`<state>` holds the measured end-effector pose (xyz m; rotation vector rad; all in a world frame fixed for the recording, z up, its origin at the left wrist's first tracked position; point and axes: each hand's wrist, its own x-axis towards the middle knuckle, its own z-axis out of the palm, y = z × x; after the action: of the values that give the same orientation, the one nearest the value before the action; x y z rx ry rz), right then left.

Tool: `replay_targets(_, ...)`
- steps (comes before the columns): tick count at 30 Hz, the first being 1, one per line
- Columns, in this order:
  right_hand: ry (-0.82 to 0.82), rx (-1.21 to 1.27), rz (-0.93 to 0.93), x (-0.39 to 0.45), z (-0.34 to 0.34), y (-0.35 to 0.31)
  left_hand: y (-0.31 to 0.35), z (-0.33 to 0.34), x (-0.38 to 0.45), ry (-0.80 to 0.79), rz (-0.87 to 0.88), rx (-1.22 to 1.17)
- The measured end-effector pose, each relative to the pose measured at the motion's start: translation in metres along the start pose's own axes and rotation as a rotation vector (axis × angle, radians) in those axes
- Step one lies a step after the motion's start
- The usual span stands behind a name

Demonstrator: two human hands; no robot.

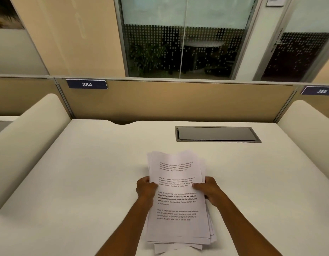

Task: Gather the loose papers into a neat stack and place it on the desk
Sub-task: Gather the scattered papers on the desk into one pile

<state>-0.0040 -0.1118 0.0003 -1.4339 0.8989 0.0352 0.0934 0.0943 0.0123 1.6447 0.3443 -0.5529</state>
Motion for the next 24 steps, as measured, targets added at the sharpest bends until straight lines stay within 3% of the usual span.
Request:
replay_targets(13, 0.245, 0.070, -0.437, -0.022, -0.025, -0.075, 0.075, 0.046, -0.026, -0.006, 0.638, 0.020)
replay_targets(24, 0.291, 0.160, -0.479, -0.027, -0.028, -0.054, 0.051, 0.062, -0.038, 0.080, 0.727, -0.001)
